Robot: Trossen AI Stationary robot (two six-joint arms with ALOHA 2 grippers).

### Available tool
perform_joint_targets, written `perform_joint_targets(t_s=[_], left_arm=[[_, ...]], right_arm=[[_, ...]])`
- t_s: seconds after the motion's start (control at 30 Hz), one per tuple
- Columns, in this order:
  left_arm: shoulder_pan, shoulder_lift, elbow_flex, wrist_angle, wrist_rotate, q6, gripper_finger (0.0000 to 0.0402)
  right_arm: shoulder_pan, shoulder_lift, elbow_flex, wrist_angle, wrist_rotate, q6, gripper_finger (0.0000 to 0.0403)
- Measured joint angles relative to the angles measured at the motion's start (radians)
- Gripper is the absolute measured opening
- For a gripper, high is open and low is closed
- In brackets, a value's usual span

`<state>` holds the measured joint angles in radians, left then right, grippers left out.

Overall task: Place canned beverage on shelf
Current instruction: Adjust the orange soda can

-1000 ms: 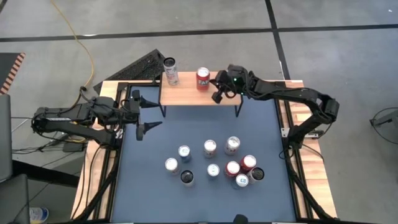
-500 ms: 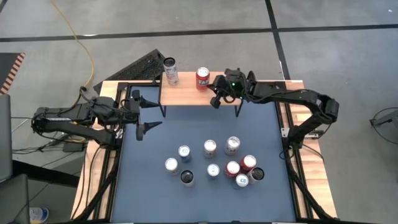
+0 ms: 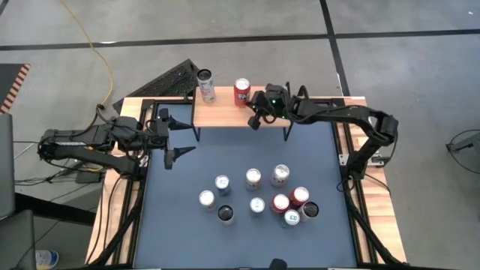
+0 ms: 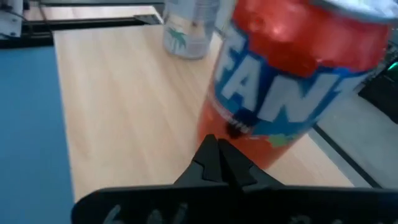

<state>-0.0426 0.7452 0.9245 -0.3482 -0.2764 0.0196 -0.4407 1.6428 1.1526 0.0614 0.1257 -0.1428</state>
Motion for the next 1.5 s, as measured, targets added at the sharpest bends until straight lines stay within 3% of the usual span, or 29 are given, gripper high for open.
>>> perform_joint_targets(t_s=[0.43,0.6,0.83,1.5], left_arm=[[0.0,0.0,0.0,0.002,0.0,0.003,0.0332],[0.0,0.0,0.0,-0.004,0.0,-0.002,0.0332],[0.0,0.0,0.0,-0.013,0.0,-0.005,0.0332],[0.0,0.0,0.0,-0.013,0.0,-0.006,0.0332]], right_arm=[[-0.017,-0.002,0.037,0.006,-0.029,-0.018,0.0],[-0.003,-0.013,0.04,-0.072,0.076,-0.038,0.0],[-0.029,-0.016,0.04,-0.063,0.137,-0.03,0.0],[-0.011,0.035,0.039,-0.019,0.056,-0.022,0.0]])
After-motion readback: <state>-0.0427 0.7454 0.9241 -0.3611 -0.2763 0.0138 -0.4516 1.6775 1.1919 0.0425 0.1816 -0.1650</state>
